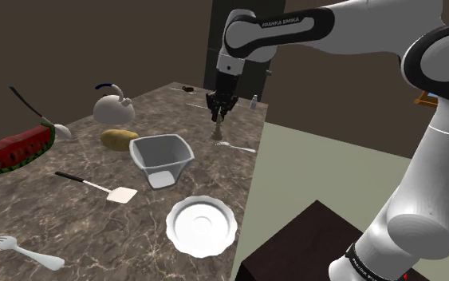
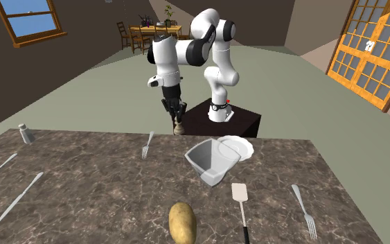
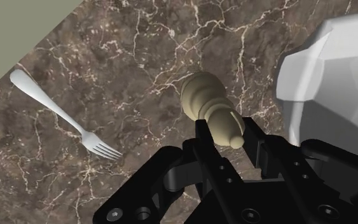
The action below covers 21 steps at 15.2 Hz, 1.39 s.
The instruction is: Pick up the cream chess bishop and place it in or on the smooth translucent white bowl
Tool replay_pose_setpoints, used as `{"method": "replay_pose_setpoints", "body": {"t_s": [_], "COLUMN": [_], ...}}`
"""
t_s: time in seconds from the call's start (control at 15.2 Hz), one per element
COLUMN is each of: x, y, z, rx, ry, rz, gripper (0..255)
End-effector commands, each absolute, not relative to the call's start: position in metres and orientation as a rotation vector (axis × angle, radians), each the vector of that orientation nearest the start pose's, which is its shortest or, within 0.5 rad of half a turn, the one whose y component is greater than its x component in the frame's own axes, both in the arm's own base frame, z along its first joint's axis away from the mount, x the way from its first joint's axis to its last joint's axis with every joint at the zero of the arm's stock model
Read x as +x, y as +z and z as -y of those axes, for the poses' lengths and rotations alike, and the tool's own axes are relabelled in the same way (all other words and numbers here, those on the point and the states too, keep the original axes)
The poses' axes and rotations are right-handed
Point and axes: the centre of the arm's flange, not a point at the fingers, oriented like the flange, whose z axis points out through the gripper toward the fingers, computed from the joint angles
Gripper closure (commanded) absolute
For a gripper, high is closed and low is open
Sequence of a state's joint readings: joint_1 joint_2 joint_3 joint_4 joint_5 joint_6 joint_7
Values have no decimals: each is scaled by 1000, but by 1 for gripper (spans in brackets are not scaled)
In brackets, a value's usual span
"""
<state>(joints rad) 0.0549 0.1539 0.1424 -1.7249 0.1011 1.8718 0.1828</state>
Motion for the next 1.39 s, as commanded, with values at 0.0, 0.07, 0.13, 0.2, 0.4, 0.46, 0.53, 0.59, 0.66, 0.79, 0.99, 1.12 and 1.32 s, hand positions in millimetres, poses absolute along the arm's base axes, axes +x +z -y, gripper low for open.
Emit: {"method": "replay_pose_setpoints", "body": {"t_s": [0.0,0.07,0.13,0.2,0.4,0.46,0.53,0.59,0.66,0.79,0.99,1.12,1.32], "x": [595,595,595,595,595,595,595,595,594,597,600,603,606], "y": [499,504,510,515,531,536,541,547,550,554,560,564,570], "z": [-122,-122,-122,-122,-122,-122,-122,-122,-122,-148,-187,-213,-252], "rx": [-3026,-3026,-3026,-3026,-3026,-3026,-3026,-3026,-3026,-3026,-3026,-3026,-3026], "ry": [43,43,43,43,43,43,43,43,43,43,43,43,43], "rz": [-26,-26,-26,-26,-26,-26,-26,-26,-26,-26,-26,-26,-26], "gripper": [255,255,255,255,255,255,255,255,255,255,255,255,255]}}
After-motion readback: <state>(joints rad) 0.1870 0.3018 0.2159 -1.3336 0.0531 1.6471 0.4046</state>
